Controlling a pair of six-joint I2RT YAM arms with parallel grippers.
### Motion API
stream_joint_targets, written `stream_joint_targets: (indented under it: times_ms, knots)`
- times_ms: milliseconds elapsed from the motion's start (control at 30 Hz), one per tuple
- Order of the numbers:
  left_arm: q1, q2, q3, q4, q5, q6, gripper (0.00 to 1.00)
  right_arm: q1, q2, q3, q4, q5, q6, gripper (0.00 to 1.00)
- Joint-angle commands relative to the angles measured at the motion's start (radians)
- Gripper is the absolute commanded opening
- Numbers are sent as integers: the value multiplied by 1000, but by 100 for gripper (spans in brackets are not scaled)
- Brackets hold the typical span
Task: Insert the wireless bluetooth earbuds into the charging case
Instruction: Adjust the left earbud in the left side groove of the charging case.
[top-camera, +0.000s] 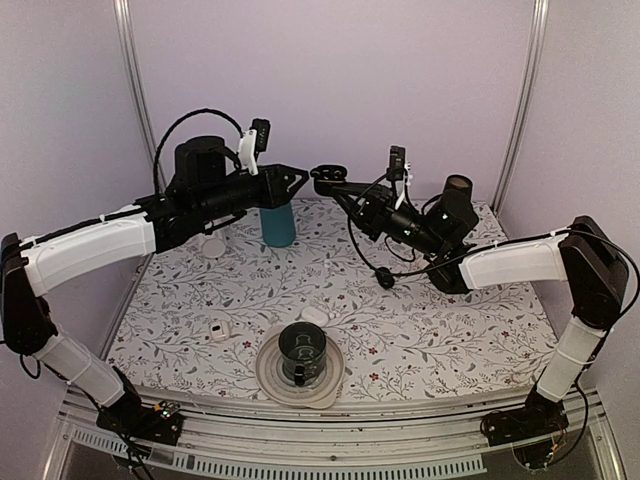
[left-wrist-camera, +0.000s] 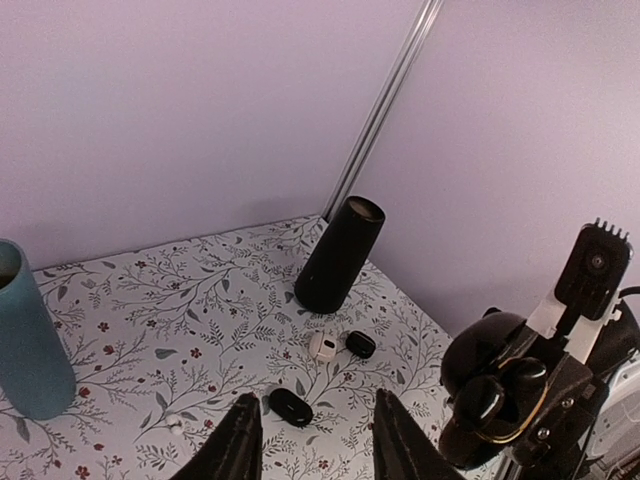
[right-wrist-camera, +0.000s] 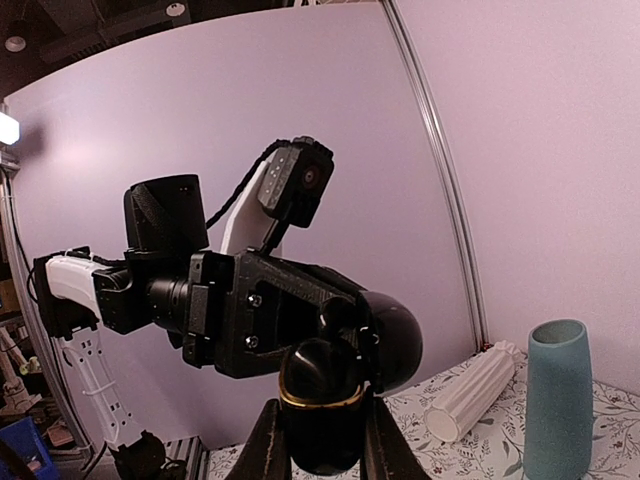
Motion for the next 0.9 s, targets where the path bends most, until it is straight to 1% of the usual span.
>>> stream_joint_targets:
  times_ms: [0,867]
  knots:
    - [-12,2,29,10,20,18,39,4,-16,27,-2,6,-10,2]
    - [-25,-36,-7,58,70,48,39,3,-9,37,-28,29,-14,2]
